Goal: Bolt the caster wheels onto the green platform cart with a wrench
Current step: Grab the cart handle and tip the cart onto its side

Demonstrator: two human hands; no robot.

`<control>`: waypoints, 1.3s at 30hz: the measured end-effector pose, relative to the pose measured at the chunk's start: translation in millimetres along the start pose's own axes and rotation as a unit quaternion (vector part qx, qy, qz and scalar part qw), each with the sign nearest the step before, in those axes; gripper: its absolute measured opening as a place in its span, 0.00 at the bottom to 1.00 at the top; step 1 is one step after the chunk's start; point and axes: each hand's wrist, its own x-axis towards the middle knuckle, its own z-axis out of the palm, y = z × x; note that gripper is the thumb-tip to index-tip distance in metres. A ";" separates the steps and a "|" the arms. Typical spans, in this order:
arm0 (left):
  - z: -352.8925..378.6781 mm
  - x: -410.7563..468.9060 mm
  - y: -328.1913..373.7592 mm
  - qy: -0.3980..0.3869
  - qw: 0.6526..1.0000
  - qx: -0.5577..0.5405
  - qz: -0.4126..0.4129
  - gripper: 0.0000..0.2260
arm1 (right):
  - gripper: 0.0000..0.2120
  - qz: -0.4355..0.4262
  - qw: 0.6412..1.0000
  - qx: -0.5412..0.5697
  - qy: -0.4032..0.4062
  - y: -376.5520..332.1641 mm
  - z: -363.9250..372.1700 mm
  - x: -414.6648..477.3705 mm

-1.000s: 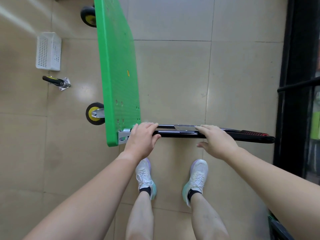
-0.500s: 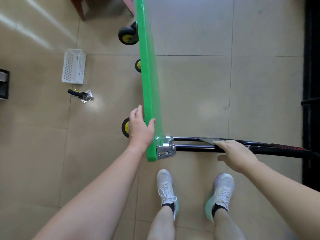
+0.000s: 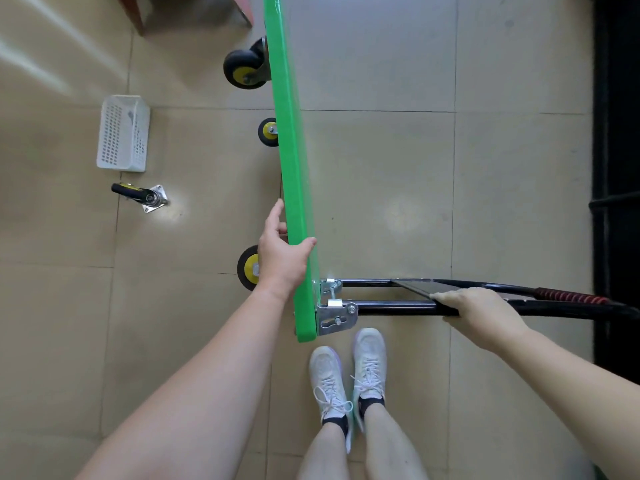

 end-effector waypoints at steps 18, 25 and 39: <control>-27.9 9.1 -0.9 -0.003 0.995 -0.083 -0.061 0.34 | 0.24 -0.021 1.000 -0.005 -0.009 -28.4 4.7 0.3; -62.3 1.6 -0.8 0.017 0.995 -0.073 -0.061 0.33 | 0.24 -0.043 0.999 -0.015 -0.015 -53.9 1.1 4.1; -195.0 31.4 -46.2 0.022 0.997 -0.043 -0.059 0.34 | 0.25 -0.033 0.999 0.008 -0.029 -207.0 44.3 -1.5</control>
